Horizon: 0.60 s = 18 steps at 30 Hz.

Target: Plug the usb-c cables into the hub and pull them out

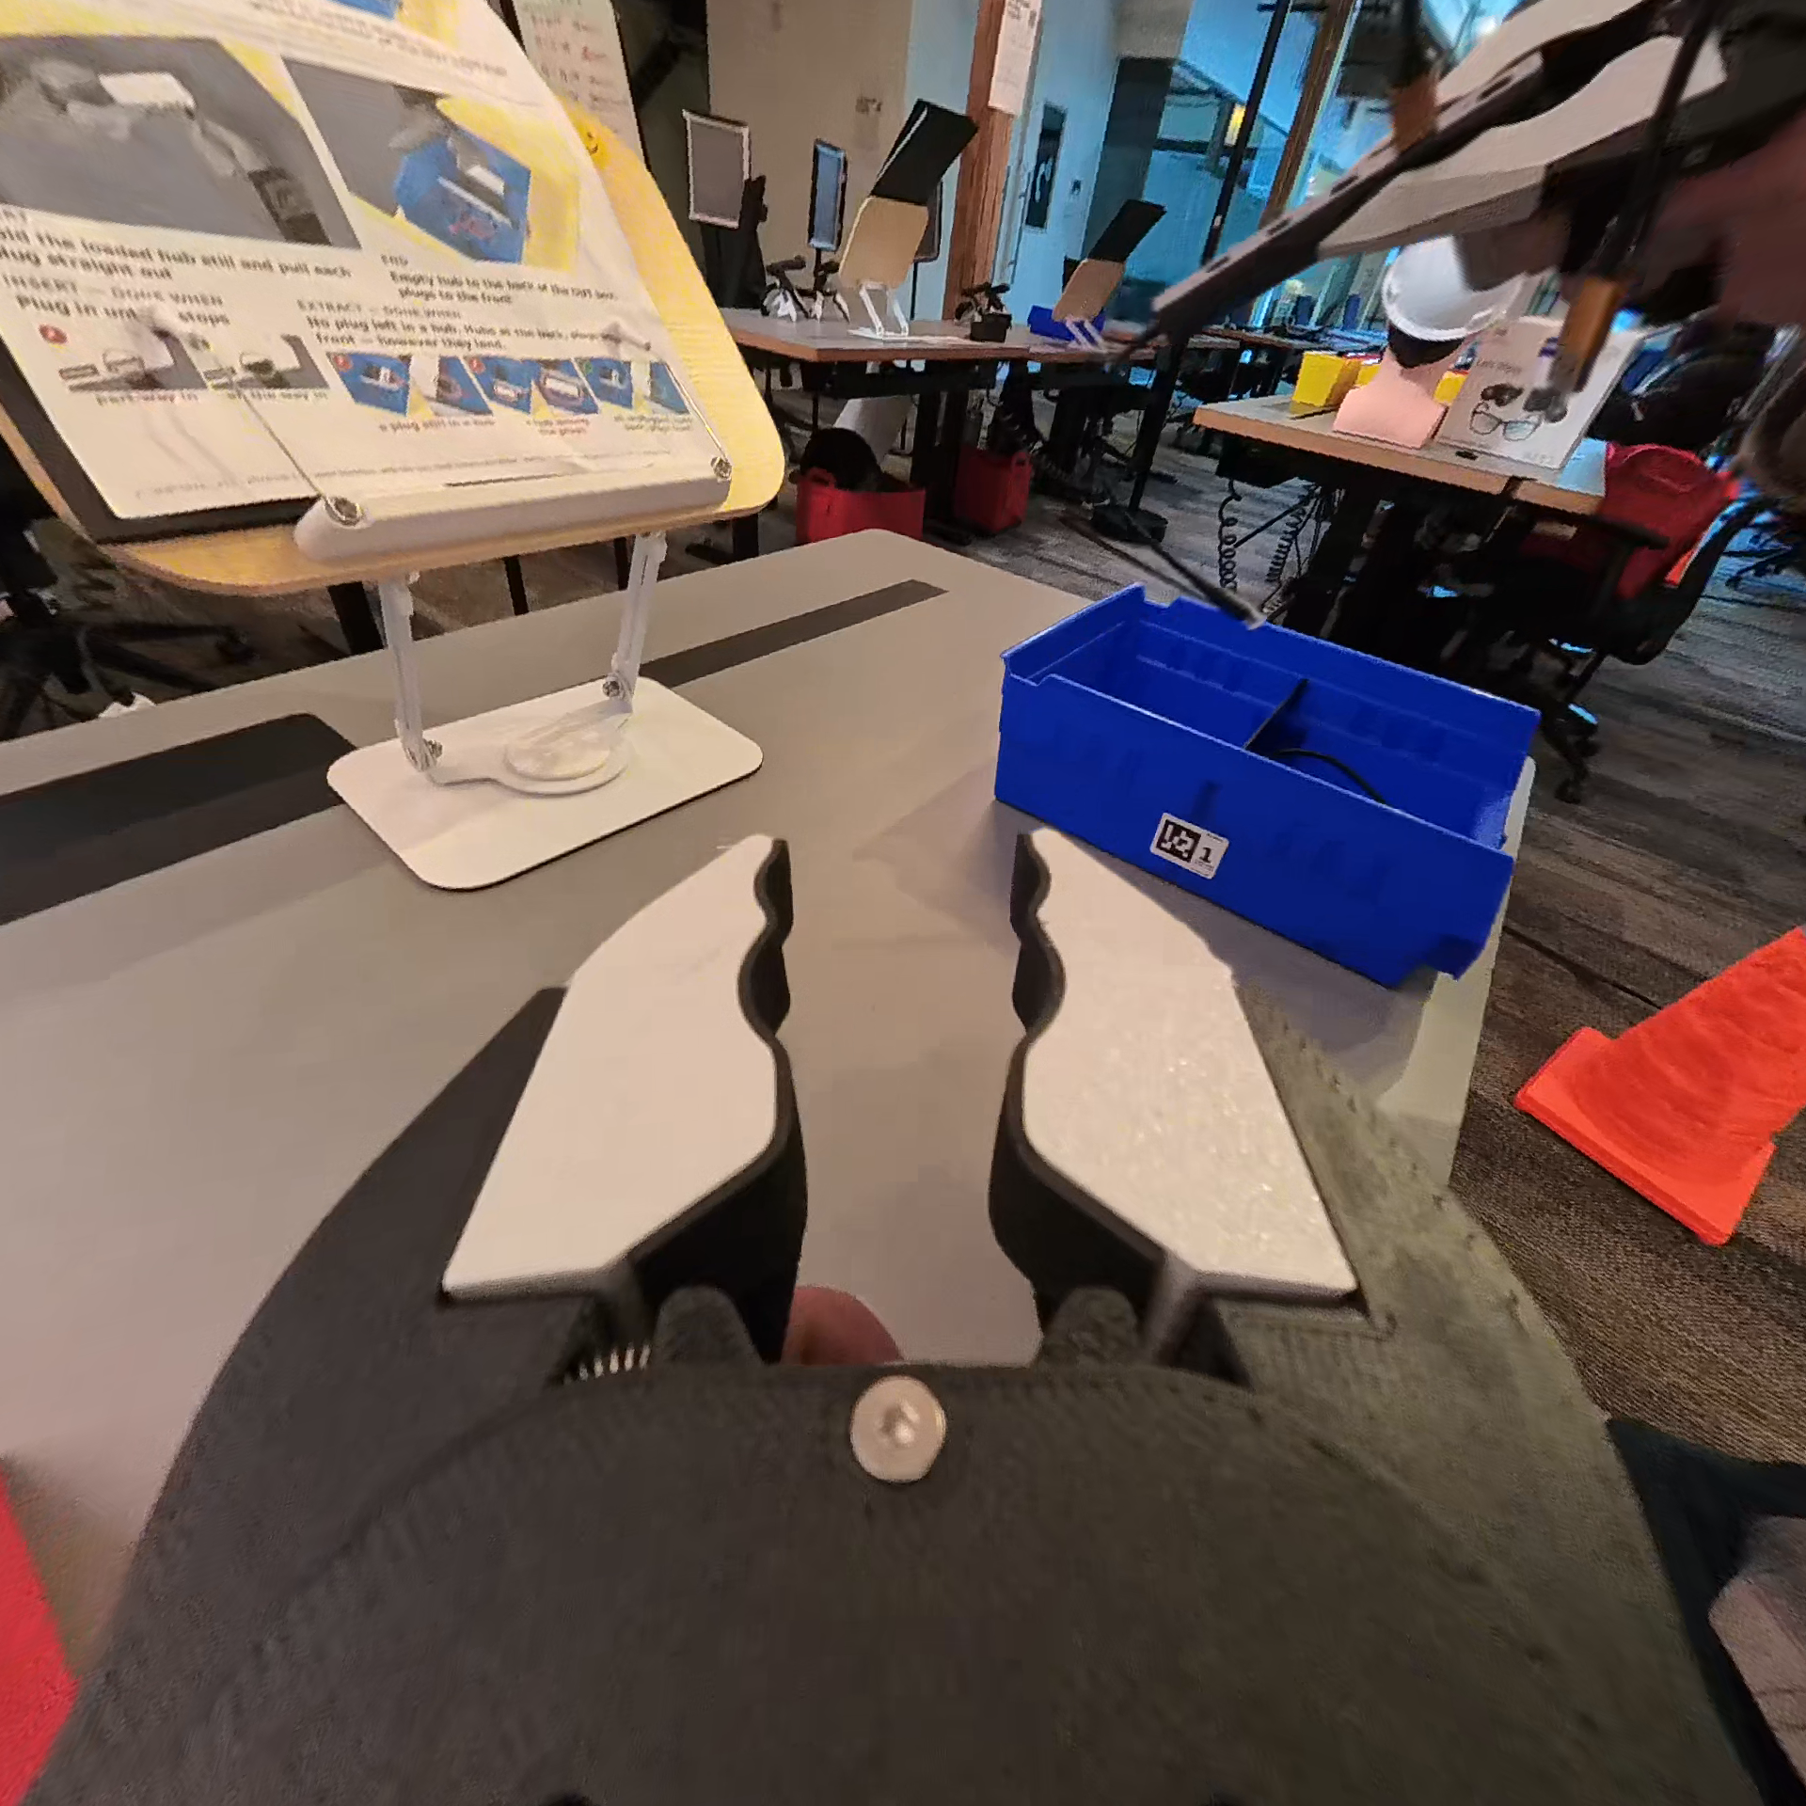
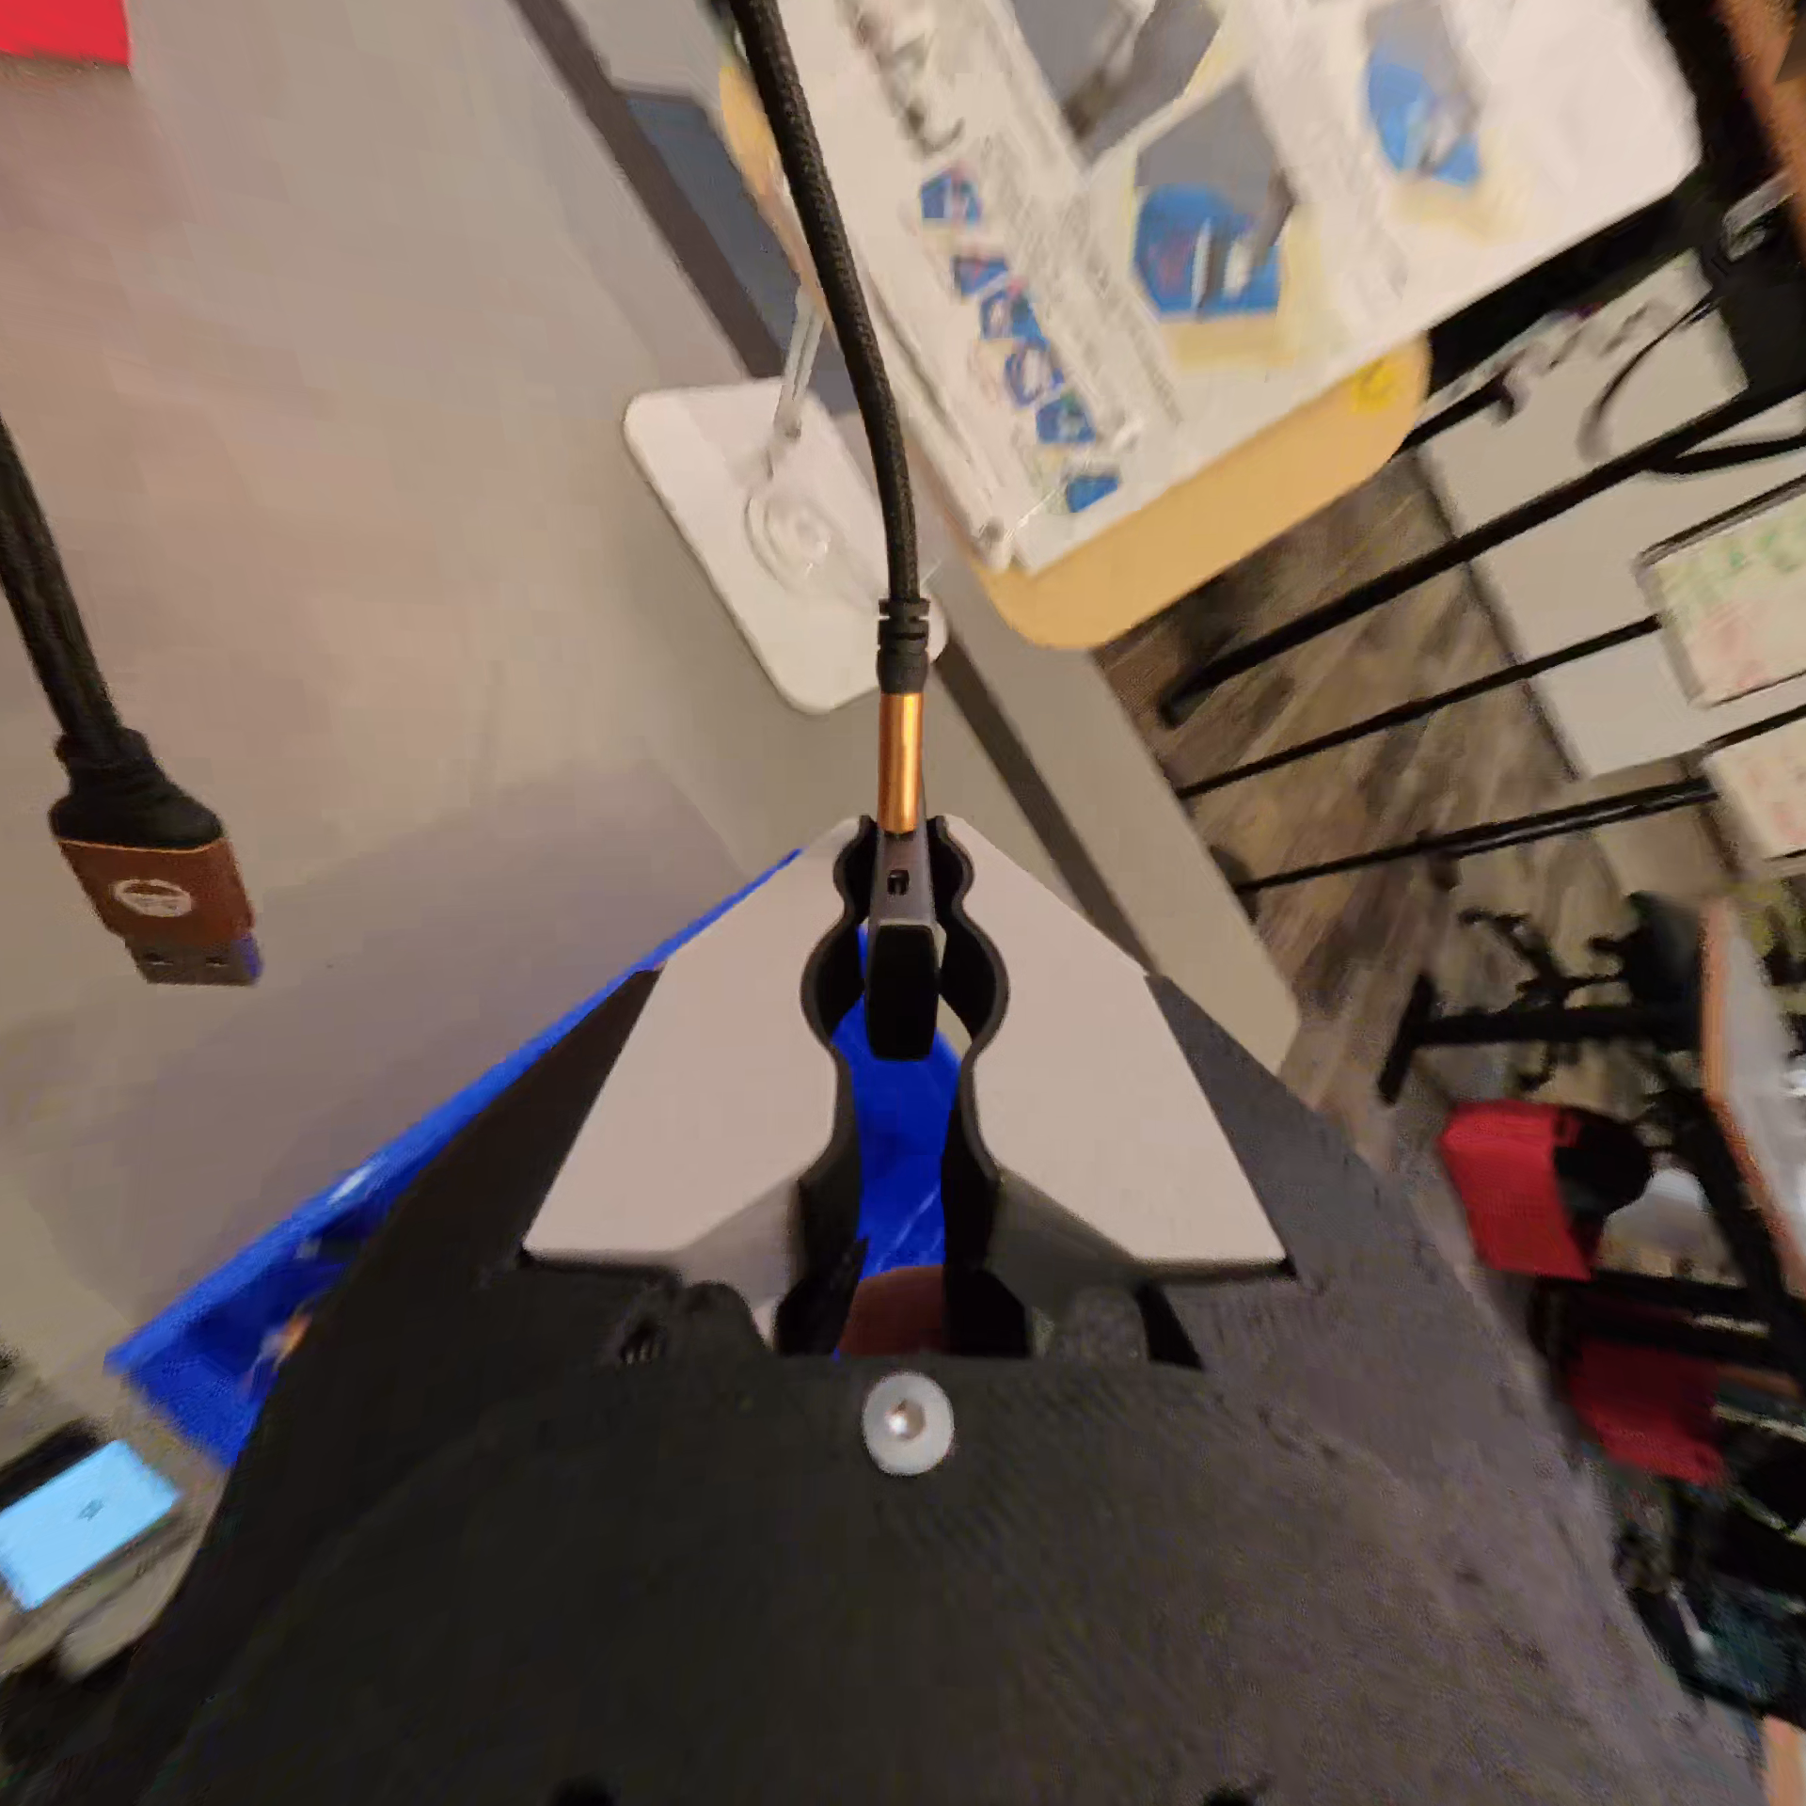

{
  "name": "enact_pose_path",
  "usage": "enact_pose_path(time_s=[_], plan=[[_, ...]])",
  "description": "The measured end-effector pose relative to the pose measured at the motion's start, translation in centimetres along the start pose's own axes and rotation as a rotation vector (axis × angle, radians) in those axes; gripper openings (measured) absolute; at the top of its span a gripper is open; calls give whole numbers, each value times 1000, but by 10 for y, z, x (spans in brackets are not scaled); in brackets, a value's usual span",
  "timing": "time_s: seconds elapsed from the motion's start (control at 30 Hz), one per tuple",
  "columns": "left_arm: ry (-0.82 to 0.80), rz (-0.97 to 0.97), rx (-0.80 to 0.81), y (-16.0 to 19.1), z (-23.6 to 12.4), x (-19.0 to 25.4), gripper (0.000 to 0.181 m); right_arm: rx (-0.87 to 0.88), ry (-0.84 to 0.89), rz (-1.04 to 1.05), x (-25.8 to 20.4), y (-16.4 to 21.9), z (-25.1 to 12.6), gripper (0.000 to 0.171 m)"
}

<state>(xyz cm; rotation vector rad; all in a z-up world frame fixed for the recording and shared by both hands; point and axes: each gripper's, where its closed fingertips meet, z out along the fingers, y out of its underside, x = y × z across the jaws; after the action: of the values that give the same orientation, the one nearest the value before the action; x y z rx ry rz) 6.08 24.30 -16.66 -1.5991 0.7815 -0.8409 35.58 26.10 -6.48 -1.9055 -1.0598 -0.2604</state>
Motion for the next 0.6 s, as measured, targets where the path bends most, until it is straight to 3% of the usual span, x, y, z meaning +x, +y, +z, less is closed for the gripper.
enact_pose_path(time_s=[0.23,0.6], plan=[[16,5,-38,10,5,6,42,-90,-213,188,8,60,12,8],[25,-3,-64,18,7,6,42,-42,-416,505,-6,107,64,8]])
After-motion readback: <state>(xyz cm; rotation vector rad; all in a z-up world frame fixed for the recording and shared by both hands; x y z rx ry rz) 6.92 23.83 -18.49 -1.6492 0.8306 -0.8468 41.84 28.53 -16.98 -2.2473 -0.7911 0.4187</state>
